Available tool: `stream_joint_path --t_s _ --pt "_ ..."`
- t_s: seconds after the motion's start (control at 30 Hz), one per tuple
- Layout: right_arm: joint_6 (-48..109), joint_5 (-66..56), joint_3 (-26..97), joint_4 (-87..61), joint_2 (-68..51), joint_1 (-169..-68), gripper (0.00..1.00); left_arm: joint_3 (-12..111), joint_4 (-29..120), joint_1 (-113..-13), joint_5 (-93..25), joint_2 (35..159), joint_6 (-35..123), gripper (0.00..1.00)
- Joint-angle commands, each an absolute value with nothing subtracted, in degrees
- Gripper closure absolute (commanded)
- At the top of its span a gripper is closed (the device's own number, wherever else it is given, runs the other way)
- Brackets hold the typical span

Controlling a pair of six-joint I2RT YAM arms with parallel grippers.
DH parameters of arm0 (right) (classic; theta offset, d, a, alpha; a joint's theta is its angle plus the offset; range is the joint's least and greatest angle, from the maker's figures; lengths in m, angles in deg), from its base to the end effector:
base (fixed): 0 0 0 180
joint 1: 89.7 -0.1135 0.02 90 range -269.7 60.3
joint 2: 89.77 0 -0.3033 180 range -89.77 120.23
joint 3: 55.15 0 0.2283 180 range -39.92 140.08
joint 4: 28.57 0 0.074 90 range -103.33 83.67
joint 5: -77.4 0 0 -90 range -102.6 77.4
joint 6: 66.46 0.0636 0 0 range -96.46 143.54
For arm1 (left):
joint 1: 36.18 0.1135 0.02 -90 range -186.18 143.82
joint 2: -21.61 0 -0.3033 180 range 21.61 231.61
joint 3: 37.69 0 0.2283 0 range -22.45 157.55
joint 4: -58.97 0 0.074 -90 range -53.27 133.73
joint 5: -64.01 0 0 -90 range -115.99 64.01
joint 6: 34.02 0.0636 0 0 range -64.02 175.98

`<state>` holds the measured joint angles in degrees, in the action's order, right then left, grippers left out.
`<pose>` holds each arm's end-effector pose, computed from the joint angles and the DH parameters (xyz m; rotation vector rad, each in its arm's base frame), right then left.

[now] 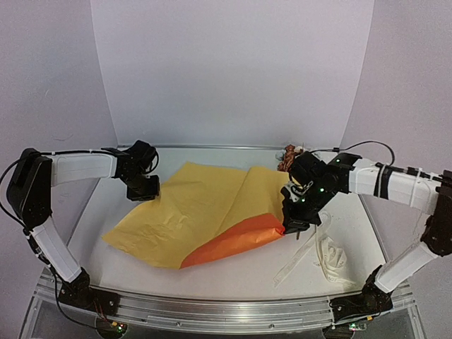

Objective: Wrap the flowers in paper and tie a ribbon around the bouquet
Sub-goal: Unfold the folded wrapping paper at the center of the board.

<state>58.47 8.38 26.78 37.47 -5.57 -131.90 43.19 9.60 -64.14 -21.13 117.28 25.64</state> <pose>0.1823 0.1961 0.2823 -0.2936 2.9588 0.7851 0.2945 -0.1502 0.2334 -0.0824 2.6990 -0.2016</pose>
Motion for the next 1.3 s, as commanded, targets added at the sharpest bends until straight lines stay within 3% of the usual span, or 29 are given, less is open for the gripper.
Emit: stream_joint_path --t_s 0.0,0.03,0.13,0.2,0.43,0.8,1.1,1.2,1.27 --pt "61.08 5.88 25.32 31.46 0.16 -132.93 0.92 41.57 10.58 -62.75 -17.31 115.48 25.14 1.0" --pt "61.58 5.62 25.49 30.87 1.01 -133.27 0.89 41.06 11.07 -62.23 -16.98 115.44 25.29 1.0" --pt "61.62 3.04 25.02 30.79 1.68 -134.65 0.64 39.28 13.11 -60.06 -17.2 115.3 25.83 1.0" --pt "62.38 2.34 23.88 30.72 1.01 -134.93 0.54 38.77 14.25 -58.86 -17.98 115.68 26.33 1.0" --pt "61.49 0.51 16.84 30.61 -5.92 -135.4 0.32 43.64 17.67 -57.74 -18.77 121.54 32.48 1.0" --pt "59.91 4.84 18.06 36.28 -10.02 -135.35 0.21 63.41 16.13 -55.62 -19.92 138.31 41.67 1.0" --pt "58.74 0.74 16.88 39.42 -13.48 -133.15 0.12 71.36 16.11 -53.64 -23.66 145.15 48.05 0.99" --pt "57.57 0.6 21.89 39.26 -8.9 -132.44 0.11 71.75 16.94 -52.63 -24.71 144.73 48.92 0.91" --pt "57.0 0.46 25.83 39.18 -5.16 -131.76 0.11 72.33 17.6 -51.87 -25.07 143.43 48.92 0.76"
